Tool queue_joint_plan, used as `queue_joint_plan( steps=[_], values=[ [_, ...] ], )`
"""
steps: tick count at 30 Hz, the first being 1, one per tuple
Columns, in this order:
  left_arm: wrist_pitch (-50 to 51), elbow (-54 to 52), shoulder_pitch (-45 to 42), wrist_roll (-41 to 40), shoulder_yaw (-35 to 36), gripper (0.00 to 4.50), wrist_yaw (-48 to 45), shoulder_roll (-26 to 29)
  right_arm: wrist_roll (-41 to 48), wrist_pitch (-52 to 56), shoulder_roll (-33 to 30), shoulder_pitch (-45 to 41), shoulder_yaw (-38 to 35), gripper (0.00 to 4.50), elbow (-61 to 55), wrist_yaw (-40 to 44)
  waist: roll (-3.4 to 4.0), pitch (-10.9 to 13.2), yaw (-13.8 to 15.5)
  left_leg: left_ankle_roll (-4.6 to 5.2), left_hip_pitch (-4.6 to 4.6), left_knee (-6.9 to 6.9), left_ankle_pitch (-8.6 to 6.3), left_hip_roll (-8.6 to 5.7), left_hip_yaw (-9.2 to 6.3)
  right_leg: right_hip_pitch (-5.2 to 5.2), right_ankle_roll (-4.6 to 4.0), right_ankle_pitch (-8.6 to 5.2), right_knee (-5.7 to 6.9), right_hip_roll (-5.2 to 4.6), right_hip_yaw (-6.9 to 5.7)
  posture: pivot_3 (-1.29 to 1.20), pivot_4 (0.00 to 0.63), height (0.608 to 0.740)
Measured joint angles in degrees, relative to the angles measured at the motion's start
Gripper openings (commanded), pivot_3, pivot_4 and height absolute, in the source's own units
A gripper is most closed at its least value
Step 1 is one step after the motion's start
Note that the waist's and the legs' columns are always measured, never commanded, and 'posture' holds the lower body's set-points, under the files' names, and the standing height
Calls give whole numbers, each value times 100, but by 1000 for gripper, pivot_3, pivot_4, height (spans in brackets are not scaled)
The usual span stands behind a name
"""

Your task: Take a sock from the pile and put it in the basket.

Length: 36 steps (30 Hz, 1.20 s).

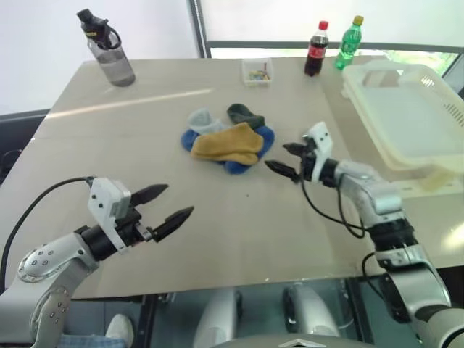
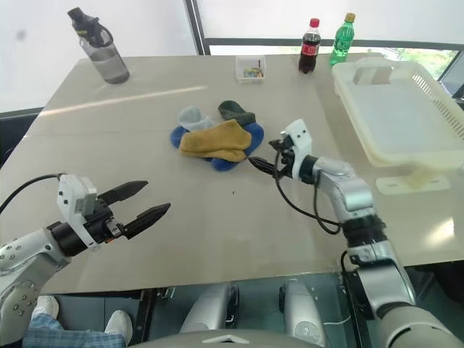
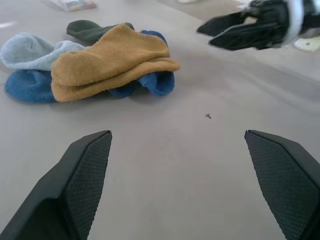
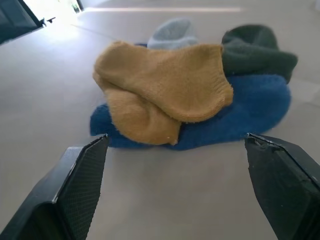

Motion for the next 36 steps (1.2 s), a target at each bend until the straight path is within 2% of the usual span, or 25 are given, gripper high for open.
queue_joint_plan(
  steps=[4,12,15,18,19,23,24,30,35,36],
  values=[
    [48,-18,51,-46,114,4500,16,60,-367,-153,457,-690,47,4442,1205,-241,3,3,-60,-1,0,-6,0,-4,-6,-13,0,2,2,2,7,0,150,740],
    [44,-45,254,-50,287,4500,72,61,-460,-567,1023,-1546,-404,4442,2656,-547,5,3,-155,-1,2,-11,0,-5,-17,-13,0,4,4,2,5,0,150,740],
    [29,-46,293,-48,300,4500,84,60,-465,-615,1160,-1729,-584,3670,3101,-621,6,4,-167,-1,2,-15,0,-5,-17,-15,-1,3,4,1,5,0,150,740],
    [-25,-48,347,-32,316,4500,101,56,-474,-613,1278,-1898,-738,2191,3456,-695,8,5,-174,-2,3,-22,0,-5,-18,-17,-2,4,4,2,5,0,150,740],
    [-29,-48,350,-31,316,4500,102,55,-474,-614,1280,-1903,-739,2040,3465,-698,8,5,-173,-1,3,-23,0,-5,-19,-17,-2,4,4,2,4,0,150,740],
    [-86,-93,444,-18,317,4500,133,34,-500,-686,1328,-1952,-857,218,3579,-707,8,6,-171,-2,3,-31,0,-6,-19,-19,-2,4,2,-2,4,0,150,740],
    [-96,-93,446,-15,317,4500,135,33,-507,-702,1337,-1952,-863,37,3579,-702,8,6,-172,-2,3,-33,0,-7,-18,-21,-2,4,2,-2,4,0,150,740],
    [-139,-93,497,28,317,4500,129,33,-512,-539,1326,-1946,-875,37,3421,-517,9,6,-174,-2,2,-43,0,-7,-17,-27,-3,3,2,-2,5,0,150,740],
    [-161,-93,496,29,317,4500,122,34,-474,-60,1263,-1758,-847,37,2654,-363,8,6,-168,-2,2,-48,0,-7,-19,-27,-3,3,0,-3,4,0,150,740],
    [-167,-95,477,30,307,4500,121,35,-340,415,1173,-1478,-838,37,2053,-302,8,5,-153,-2,-1,-49,0,-7,-23,-27,-3,3,-2,-6,1,0,150,740]
  ],
)
